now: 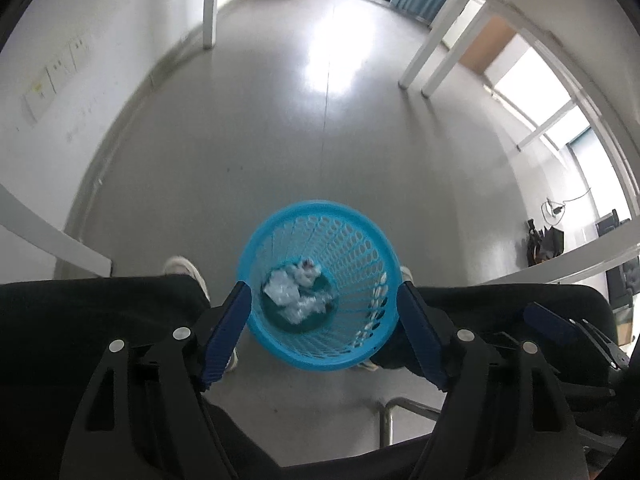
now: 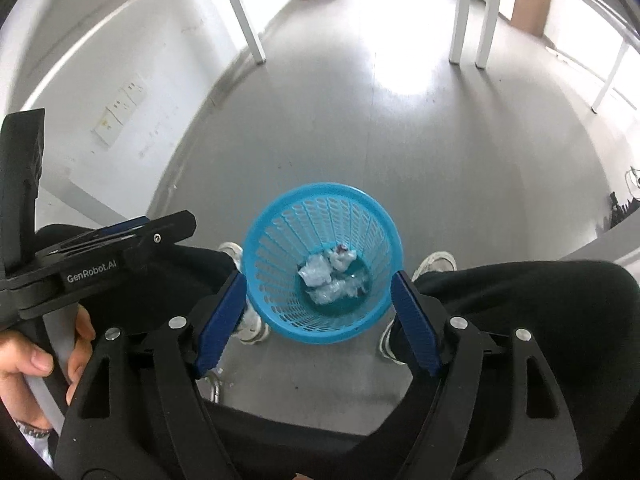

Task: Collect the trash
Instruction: 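Raise both tools back toward the remaining trash on the table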

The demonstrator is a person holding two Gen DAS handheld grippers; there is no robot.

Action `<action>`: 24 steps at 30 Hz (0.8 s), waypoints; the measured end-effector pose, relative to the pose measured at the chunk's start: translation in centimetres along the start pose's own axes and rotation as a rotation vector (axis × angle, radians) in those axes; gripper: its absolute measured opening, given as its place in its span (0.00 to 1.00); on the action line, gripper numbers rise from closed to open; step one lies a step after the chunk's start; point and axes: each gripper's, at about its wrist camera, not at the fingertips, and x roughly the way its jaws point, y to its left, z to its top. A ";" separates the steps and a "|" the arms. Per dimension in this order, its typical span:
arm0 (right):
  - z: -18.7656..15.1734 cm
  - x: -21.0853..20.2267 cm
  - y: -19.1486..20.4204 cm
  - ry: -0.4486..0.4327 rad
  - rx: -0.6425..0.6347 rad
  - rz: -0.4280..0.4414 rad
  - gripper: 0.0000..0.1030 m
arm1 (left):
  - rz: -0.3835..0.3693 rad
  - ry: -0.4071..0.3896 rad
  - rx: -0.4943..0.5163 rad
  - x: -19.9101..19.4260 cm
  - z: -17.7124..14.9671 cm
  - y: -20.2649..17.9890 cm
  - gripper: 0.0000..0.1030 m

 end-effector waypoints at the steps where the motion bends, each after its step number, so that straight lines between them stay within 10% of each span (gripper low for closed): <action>1: -0.3 -0.8 -0.1 -0.018 0.004 0.005 0.72 | -0.013 -0.012 0.003 -0.5 -0.1 -0.1 0.79; 13: -3.4 -8.5 -1.1 -0.105 0.002 0.063 0.86 | 0.028 -0.143 0.161 -7.1 -2.9 -3.0 0.94; 24: -2.6 -19.3 -0.2 -0.377 -0.051 0.028 0.91 | 0.004 -0.318 0.290 -15.7 -4.5 -4.7 0.94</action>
